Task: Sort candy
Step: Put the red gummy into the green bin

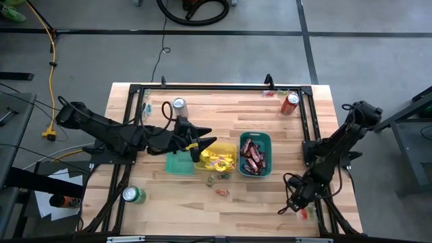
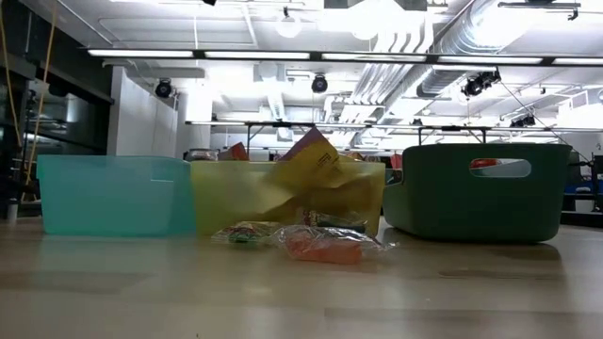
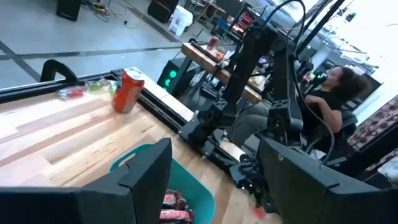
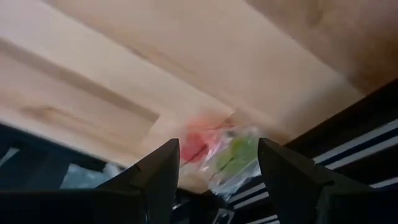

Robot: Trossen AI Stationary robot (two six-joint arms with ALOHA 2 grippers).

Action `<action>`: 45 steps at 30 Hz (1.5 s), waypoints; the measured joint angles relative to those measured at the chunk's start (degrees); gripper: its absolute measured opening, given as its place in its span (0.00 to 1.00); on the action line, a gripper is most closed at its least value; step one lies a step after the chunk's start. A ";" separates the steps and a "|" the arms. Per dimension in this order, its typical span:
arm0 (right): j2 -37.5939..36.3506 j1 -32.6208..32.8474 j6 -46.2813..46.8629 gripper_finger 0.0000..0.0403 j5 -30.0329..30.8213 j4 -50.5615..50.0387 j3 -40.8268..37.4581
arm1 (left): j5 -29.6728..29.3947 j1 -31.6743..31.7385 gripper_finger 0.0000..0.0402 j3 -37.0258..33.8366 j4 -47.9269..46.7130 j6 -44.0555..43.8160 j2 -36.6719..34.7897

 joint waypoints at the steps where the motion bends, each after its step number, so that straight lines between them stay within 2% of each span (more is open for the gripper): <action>1: 0.52 0.28 -0.11 0.52 -0.11 -0.18 0.00 | 0.00 0.00 0.58 0.00 0.00 0.00 0.02; 6: 4.57 1.95 -0.09 0.52 -1.29 3.95 0.04 | 0.00 0.00 0.58 0.00 0.10 0.02 0.02; 13: 8.23 1.90 -1.25 0.50 -1.99 3.09 0.06 | -1.67 0.04 0.58 0.00 0.09 1.49 0.02; 15: 8.21 1.98 -2.42 0.44 -1.67 3.01 0.06 | -2.08 0.05 0.58 -0.02 0.09 1.55 0.02; 17: 8.18 2.13 -3.34 0.35 -1.67 3.02 0.06 | -2.14 0.04 0.58 -0.02 0.06 1.58 -0.01; 21: 8.24 2.22 -6.01 0.07 -1.30 1.88 1.23 | -2.50 0.04 0.58 -0.09 -0.38 4.35 -1.88; 22: 8.10 2.21 -6.50 0.04 -0.59 1.21 1.95 | -2.96 0.04 0.58 -0.09 -0.66 5.82 -2.69; 26: 6.84 -0.23 -6.68 0.05 3.33 -1.87 6.78 | -4.83 0.07 0.58 -0.09 -2.35 12.38 -7.26; 28: 6.56 -2.62 -9.18 0.02 8.89 -2.02 10.11 | -5.58 0.07 0.58 -0.09 -3.63 15.08 -10.17; 31: 6.02 -8.41 -19.24 0.02 19.63 -0.02 16.94 | -6.21 0.07 0.58 -0.07 -5.18 20.16 -14.15; 34: 6.17 -15.96 -35.15 0.02 30.43 3.63 24.10 | -6.21 0.22 0.58 -0.07 -5.23 25.18 -17.16; 38: 8.93 -28.66 -55.87 0.01 39.59 10.34 32.25 | -5.68 0.94 0.58 -0.07 -6.02 28.51 -19.90; 41: 14.18 -37.39 -68.02 0.01 37.96 18.85 37.35 | -3.05 1.20 0.58 -0.07 -7.57 28.59 -21.11; 43: 19.36 -41.36 -74.74 0.00 33.50 24.66 41.65 | -0.99 1.14 0.58 -0.07 -8.74 28.60 -21.67; 45: 25.17 -43.90 -79.34 0.00 29.85 26.40 46.75 | 0.49 1.07 0.58 -0.04 -8.91 28.41 -21.84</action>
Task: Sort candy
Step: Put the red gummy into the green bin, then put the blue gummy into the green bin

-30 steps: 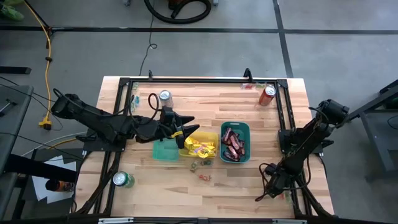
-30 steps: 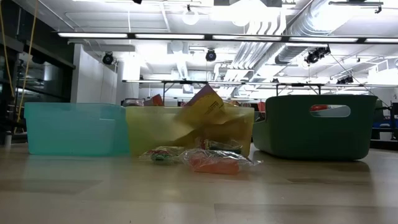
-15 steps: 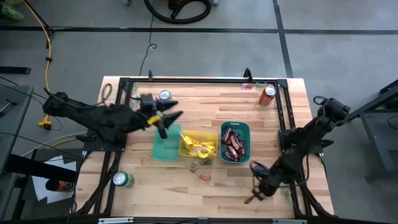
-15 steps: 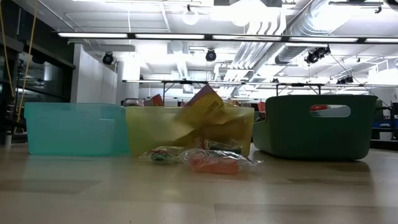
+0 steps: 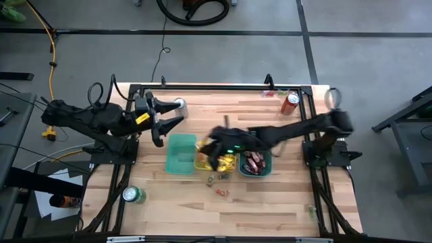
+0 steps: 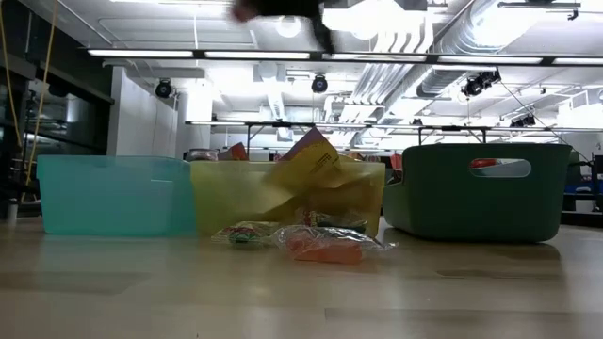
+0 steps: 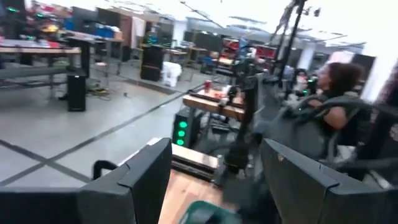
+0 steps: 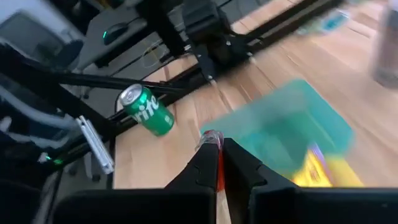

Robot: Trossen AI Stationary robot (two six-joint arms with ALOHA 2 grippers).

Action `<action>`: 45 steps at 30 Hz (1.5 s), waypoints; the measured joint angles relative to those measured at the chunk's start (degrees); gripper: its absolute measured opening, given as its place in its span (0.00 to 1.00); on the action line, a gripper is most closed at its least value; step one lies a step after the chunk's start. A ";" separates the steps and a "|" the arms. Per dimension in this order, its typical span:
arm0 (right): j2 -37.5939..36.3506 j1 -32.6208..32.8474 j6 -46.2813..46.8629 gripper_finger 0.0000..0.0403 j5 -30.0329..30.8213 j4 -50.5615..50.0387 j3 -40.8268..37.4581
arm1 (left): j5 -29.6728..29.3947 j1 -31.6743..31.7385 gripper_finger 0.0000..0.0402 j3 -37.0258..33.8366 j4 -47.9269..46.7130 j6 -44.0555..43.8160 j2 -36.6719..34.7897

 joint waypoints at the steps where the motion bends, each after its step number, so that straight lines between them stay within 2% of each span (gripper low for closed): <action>1: 3.07 -0.91 -1.60 0.00 -1.11 0.54 2.77 | 0.30 0.00 0.58 0.00 -0.43 -0.29 -0.19; 6: 16.94 -3.69 -7.35 0.05 -1.70 -0.83 18.17 | 1.74 0.02 0.58 0.02 -0.40 -1.36 -0.95; 12: 28.19 -5.22 -8.09 0.27 -1.92 -14.90 33.30 | 1.83 -0.09 0.58 0.02 -1.47 -1.77 -2.59; 16: 30.66 -5.91 -9.40 0.42 -2.05 -23.56 38.39 | 1.78 -0.09 0.58 0.02 -3.26 -1.90 -3.94; 18: 30.88 -6.37 -12.20 0.48 -4.01 -25.77 39.27 | 1.37 -0.09 0.58 0.02 -4.79 -1.87 -4.59; 20: 29.91 -6.84 -15.23 0.51 -6.15 -29.18 39.30 | 1.13 -0.08 0.58 0.02 -5.61 -1.87 -4.65; 23: 27.24 -7.63 -20.29 0.52 -5.56 -37.61 39.38 | 0.12 0.11 0.58 0.02 -8.87 -1.87 -4.65; 26: 24.24 -9.10 -24.37 0.52 -5.01 -44.33 36.94 | -2.33 0.13 0.58 0.02 -12.24 -2.57 -4.33; 29: 19.98 -11.13 -25.67 0.52 -6.02 -45.25 30.15 | -4.75 0.81 0.58 0.02 -15.69 -5.13 -3.65; 35: 5.22 -16.40 -23.10 0.52 -7.21 -34.95 9.25 | -6.07 7.35 0.58 0.02 -24.94 -13.44 -1.11; 37: 0.10 -18.13 -20.62 0.52 -7.12 -30.68 2.86 | -6.00 12.36 0.58 0.02 -28.53 -16.81 0.59; 39: -4.91 -19.58 -18.77 0.52 -7.03 -26.68 -2.24 | -3.33 19.47 0.58 0.02 -30.98 -19.50 2.78; 42: -10.85 -21.38 -17.79 0.52 -7.21 -21.31 -8.08 | 6.41 33.52 0.58 0.02 -32.90 -18.79 7.42; 45: -14.80 -23.38 -19.96 0.52 -7.29 -17.95 -10.93 | 13.10 48.04 0.58 0.00 -35.39 -18.60 12.95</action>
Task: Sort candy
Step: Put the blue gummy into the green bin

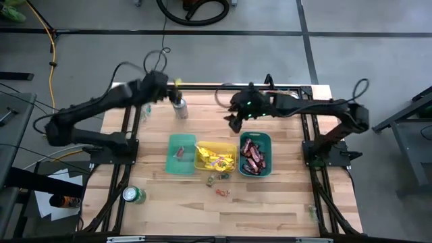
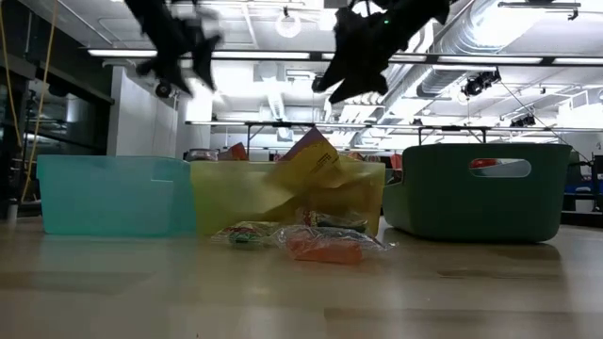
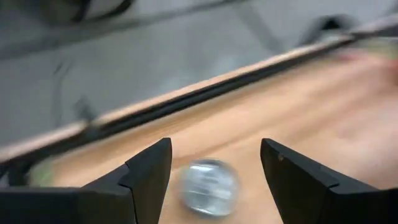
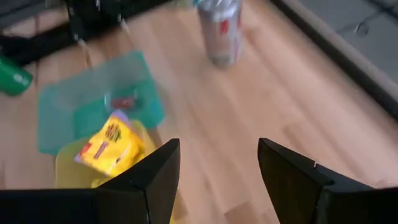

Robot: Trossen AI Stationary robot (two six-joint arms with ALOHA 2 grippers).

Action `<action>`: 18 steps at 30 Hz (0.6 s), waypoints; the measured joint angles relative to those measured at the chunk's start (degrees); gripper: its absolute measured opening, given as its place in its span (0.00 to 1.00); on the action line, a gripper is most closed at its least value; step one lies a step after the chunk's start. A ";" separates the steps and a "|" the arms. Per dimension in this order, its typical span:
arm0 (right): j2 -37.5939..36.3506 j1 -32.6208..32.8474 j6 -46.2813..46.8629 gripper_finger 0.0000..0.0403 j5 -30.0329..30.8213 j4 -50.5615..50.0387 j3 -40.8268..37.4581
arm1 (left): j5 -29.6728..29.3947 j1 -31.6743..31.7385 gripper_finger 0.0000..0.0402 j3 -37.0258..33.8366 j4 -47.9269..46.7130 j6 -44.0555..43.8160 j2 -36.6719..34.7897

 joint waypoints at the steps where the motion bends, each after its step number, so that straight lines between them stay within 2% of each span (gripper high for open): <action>1: -0.83 -0.83 -0.99 0.52 -0.12 0.26 -0.19 | 1.96 3.96 0.58 0.00 -0.84 -1.23 1.89; 3: -1.78 -2.78 -2.84 0.52 -1.61 0.20 -0.20 | 5.68 10.04 0.58 0.00 -3.36 -3.63 5.26; 6: -2.19 -6.23 -3.91 0.52 -6.06 0.20 -0.26 | 6.28 14.44 0.58 0.00 -7.46 -6.47 9.26; 15: -2.14 -17.94 -8.31 0.52 -20.66 0.22 -0.28 | -5.30 13.06 0.57 -0.02 -18.06 -22.35 14.95; 18: -2.12 -21.27 -9.76 0.52 -24.27 0.22 -0.28 | -7.32 12.62 0.56 -1.08 -19.19 -26.99 15.33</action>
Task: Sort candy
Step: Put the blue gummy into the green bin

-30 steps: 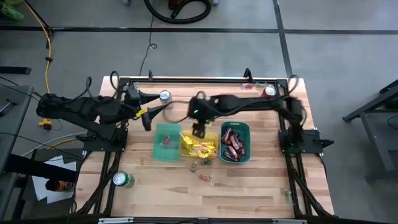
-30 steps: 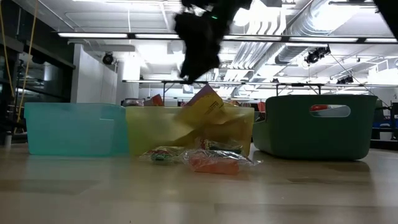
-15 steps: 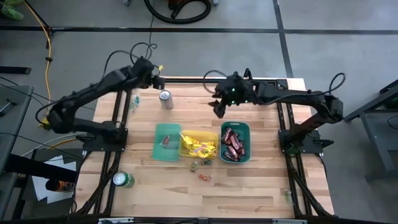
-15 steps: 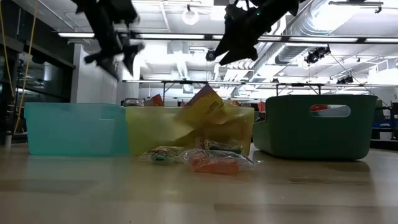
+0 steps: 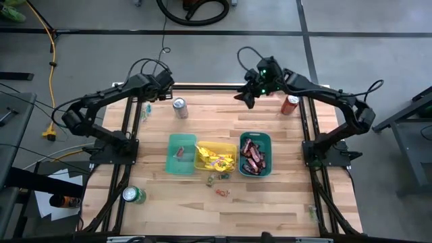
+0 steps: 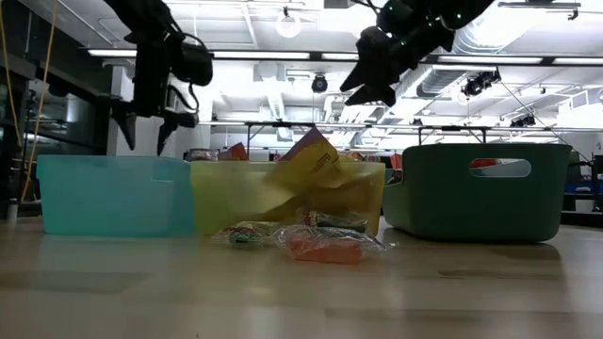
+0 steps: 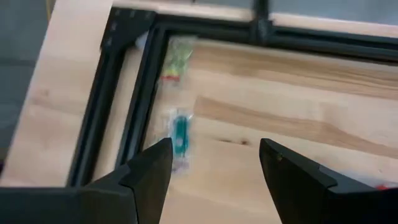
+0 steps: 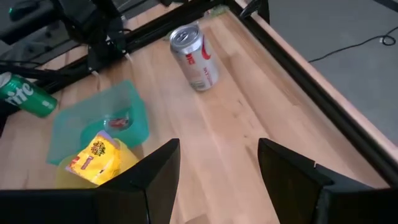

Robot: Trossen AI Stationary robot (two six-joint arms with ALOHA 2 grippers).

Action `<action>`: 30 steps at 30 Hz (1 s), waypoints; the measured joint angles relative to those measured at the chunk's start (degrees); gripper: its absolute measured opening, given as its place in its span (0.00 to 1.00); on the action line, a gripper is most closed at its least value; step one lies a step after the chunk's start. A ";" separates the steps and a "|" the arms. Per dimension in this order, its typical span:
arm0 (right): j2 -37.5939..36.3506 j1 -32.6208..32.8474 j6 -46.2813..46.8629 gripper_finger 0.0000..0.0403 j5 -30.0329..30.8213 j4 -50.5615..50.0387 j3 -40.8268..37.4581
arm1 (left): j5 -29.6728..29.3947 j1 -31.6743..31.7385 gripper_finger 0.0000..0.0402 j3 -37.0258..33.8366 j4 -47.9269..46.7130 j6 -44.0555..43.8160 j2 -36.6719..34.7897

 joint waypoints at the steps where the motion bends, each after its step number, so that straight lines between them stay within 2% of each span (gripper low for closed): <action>1: 0.00 -0.91 -0.40 0.52 -0.59 0.00 0.00 | 0.02 0.00 0.56 -0.96 0.28 -1.66 -0.04; 3: 0.00 -2.58 -1.10 0.52 -1.56 0.00 0.00 | 0.58 0.50 0.55 -3.87 2.06 -4.95 -0.20; 10: 0.49 -5.92 -1.89 0.52 -3.90 0.23 0.00 | 10.14 3.76 0.54 -14.60 15.53 -12.07 -1.14; 12: 1.21 -6.41 -1.90 0.52 -5.35 0.20 0.00 | 10.49 4.36 0.53 -16.22 18.38 -13.87 -1.14; 18: 4.61 -6.58 -1.51 0.52 -9.42 0.65 0.00 | 9.38 6.48 0.51 -18.02 19.36 -15.27 -0.92; 24: 6.89 -6.56 -1.65 0.52 -9.77 1.40 0.00 | 9.29 9.06 0.50 -19.51 23.48 -14.34 -0.35; 30: 7.19 -6.56 -1.47 0.52 -9.77 2.43 0.00 | 8.53 11.24 0.50 -19.60 25.56 -13.71 4.00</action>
